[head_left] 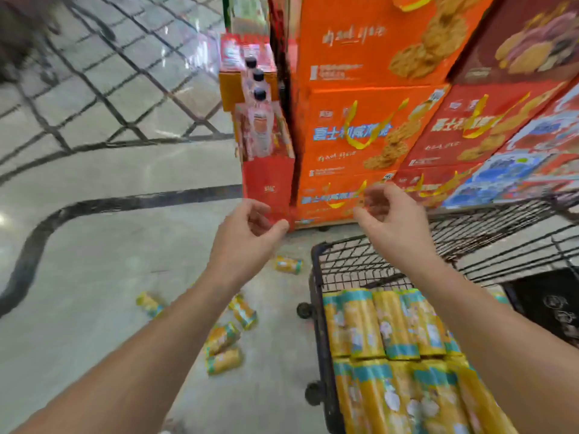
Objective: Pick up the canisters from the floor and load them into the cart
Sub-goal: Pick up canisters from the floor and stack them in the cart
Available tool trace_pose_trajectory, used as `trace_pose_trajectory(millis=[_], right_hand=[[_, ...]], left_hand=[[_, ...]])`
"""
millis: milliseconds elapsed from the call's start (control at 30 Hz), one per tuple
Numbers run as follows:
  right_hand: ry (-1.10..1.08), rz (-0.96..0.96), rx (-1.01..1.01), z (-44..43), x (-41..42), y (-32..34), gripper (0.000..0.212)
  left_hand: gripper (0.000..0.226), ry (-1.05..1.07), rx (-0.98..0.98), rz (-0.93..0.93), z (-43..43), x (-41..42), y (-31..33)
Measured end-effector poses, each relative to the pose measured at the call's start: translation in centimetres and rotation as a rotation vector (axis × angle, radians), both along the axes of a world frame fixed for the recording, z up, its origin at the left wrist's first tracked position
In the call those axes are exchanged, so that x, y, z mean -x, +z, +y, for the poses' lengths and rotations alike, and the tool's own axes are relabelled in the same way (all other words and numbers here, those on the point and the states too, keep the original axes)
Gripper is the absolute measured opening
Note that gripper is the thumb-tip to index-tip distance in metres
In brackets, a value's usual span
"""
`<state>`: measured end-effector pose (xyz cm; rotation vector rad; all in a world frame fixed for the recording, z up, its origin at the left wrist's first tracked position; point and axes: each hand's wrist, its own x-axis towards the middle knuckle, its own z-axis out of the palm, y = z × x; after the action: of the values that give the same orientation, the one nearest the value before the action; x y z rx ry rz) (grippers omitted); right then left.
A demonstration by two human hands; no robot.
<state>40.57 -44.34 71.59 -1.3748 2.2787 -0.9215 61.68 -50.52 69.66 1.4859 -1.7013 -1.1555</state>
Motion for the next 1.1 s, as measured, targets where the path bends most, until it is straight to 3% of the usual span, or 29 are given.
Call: trace_pose_trajectory(millis=[167,433,600,700,833,967,1100], right_hand=[[0.081,-0.067,-0.075,-5.2,-14.5,-3.6,0.027],[0.074,-0.161,-0.465,-7.1,-29.0,-19.9,0.039],[-0.165,-0.374,-0.665,-4.4,-32.6,-34.8,0.048],[-0.293,-0.482,-0.764,-2.6,-33.9,-44.2,0.053],[-0.418,-0.559,-0.864,-1.1,-34.9,-56.3,0.045],[-0.613,-0.671,-0.913,0.0,-35.5,-67.0,0.09],[-0.875,-0.89,-0.878,0.3,-36.5,-74.0,0.098]], left_hand=[[0.034,0.091,-0.143,-0.052,-4.7,-14.3,-4.6],[0.051,-0.056,-0.298,-0.321,-6.6,-28.3,-19.0],[0.072,-0.209,-0.386,-0.406,-6.4,-29.2,-31.5],[0.067,-0.282,-0.4,-0.437,-6.4,-28.5,-40.4],[0.066,-0.375,-0.369,-0.534,-6.6,-26.9,-52.7],[0.07,-0.478,-0.323,-0.628,-5.9,-24.5,-63.4],[0.074,-0.598,-0.152,-0.791,-4.7,-21.7,-70.5]])
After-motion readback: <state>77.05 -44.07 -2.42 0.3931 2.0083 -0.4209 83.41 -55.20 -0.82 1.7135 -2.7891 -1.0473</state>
